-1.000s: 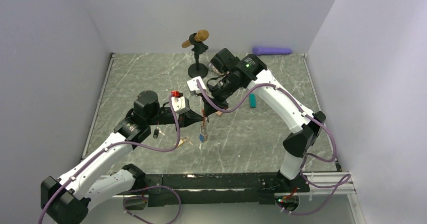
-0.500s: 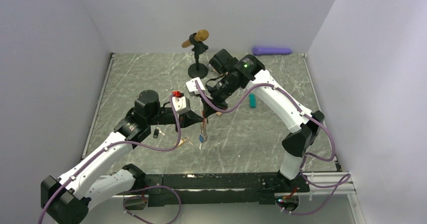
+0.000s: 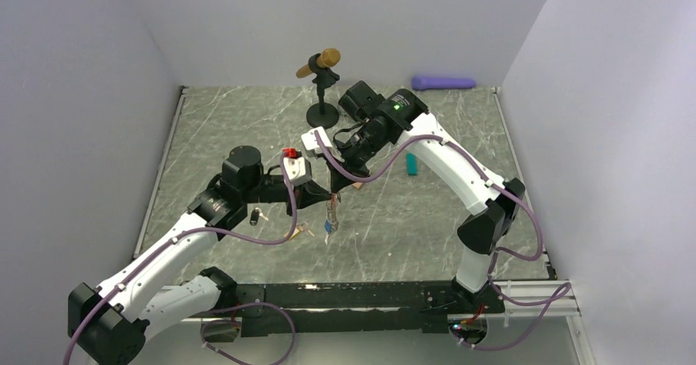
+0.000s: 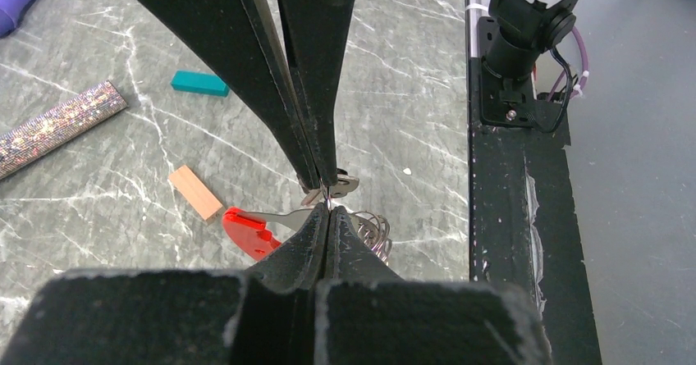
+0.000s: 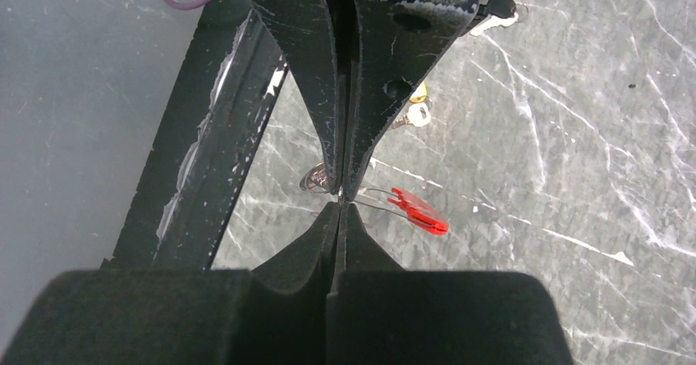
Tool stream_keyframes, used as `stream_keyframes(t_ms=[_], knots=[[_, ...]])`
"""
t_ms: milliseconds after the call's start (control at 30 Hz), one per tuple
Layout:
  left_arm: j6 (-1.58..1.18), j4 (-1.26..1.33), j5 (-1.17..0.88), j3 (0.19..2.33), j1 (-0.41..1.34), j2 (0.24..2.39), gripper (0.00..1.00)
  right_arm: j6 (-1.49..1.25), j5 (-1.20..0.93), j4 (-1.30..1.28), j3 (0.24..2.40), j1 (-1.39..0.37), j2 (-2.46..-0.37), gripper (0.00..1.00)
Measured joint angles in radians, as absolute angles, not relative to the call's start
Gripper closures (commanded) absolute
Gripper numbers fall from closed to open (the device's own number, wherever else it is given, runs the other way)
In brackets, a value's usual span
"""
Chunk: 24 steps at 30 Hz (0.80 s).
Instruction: Put the keys on the keyring
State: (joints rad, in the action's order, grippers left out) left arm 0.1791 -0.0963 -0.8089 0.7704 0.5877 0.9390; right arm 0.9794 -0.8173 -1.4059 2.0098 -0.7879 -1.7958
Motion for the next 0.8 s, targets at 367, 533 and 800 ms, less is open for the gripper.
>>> stream_keyframes(t_ms=[367,533,800], knots=[[0.202,-0.144,-0.815,0.794,0.588,0.952,1.00,0.957,-0.817,-1.404,2.010,-0.791,-1.801,1.00],[0.216,-0.153,-0.814,0.798,0.587,0.952,1.00,0.936,-0.817,-1.397,2.010,-0.792,-1.801,1.00],[0.226,-0.162,-0.804,0.799,0.587,0.952,1.00,0.883,-0.809,-1.369,2.002,-0.794,-1.801,1.00]])
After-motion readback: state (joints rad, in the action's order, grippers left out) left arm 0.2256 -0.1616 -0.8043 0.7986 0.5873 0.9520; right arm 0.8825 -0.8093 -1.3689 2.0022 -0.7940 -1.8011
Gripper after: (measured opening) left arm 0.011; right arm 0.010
